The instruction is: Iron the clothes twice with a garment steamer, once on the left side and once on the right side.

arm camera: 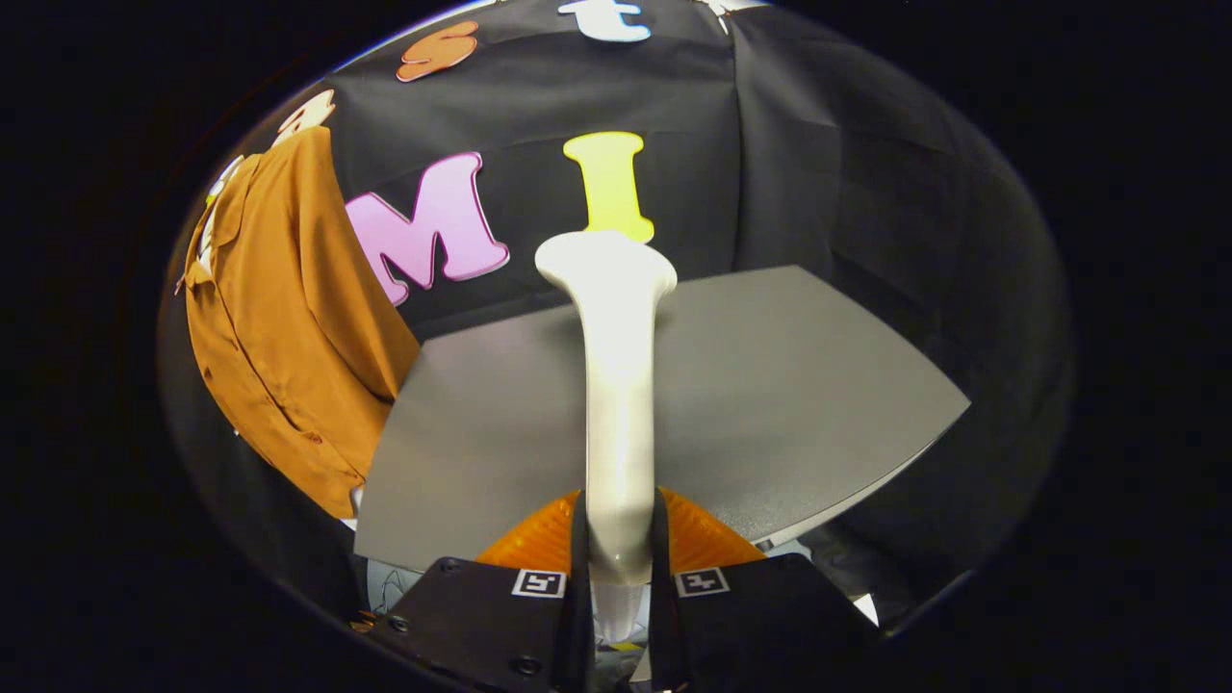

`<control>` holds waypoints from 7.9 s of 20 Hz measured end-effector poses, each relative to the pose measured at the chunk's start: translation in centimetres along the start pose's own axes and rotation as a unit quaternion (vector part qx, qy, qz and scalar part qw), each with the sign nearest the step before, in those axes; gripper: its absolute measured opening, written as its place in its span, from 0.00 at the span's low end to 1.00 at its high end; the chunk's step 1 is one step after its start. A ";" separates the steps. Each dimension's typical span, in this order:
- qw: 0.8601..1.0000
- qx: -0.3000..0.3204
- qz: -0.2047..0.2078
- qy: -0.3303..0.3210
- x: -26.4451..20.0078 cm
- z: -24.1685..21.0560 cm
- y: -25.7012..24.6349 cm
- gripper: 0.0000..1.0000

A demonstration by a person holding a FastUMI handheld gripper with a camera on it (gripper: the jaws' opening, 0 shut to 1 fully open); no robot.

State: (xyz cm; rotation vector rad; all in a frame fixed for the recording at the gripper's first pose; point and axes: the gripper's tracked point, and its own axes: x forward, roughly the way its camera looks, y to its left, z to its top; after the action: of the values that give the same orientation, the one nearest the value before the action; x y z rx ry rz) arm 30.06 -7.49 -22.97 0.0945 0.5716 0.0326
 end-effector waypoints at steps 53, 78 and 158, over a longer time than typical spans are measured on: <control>0.964 -0.105 0.030 -0.242 -9.9 1.6 32.9 0.26; 0.985 -0.142 0.023 -0.092 -1.5 -12.5 30.5 0.26; 0.973 -0.184 0.047 -0.129 -4.7 -14.0 44.6 0.26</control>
State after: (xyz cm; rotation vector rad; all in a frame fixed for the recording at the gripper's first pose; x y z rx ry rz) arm 18.36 37.73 -27.77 -0.2327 0.2937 0.2140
